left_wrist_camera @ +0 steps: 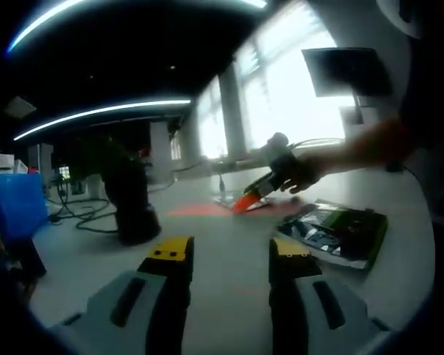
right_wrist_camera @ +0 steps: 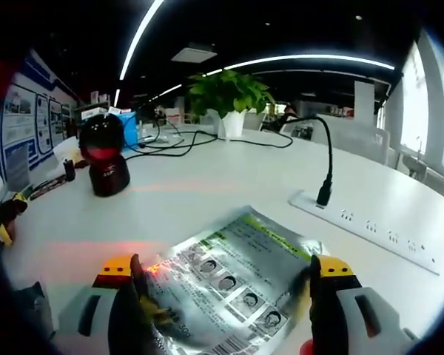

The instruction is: Clip sheet goods on table flip sheet goods clip sheet goods scan sheet goods put sheet goods back to table

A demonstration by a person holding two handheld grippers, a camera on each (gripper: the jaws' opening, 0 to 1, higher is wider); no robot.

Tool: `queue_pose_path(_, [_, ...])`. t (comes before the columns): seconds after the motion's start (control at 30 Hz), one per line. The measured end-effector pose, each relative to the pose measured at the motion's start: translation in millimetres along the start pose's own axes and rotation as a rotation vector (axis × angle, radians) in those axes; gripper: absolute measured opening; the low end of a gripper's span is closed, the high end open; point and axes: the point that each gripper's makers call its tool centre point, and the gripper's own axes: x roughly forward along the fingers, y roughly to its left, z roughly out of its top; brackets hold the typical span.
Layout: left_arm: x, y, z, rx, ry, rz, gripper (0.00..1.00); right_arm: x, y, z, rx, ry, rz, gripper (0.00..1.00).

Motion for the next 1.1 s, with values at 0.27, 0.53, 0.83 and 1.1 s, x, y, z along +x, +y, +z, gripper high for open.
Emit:
queue_pose_path(0.27, [0.0,-1.0,-0.8,0.000,0.002,-0.006,0.33,-16.8,0.5,22.4,-0.009,-0.060,0.001,0.89])
queue_pose_path(0.53, [-1.2,3.6,-1.5,-0.025,-0.007,-0.008,0.33,-48.5,11.3,42.5,0.005,-0.135,0.005,0.88])
queue_pose_path(0.83, [-0.6,2.2,-0.6,-0.030,-0.012,-0.015,0.33,-113.6,8.9,55.9,0.012,-0.243,-0.064,0.85])
queue_pose_path(1.1, [-0.6,1.6,3.4,-0.045,-0.022,-0.010,0.33,-171.5,8.8,49.6,-0.009,-0.313,-0.175,0.83])
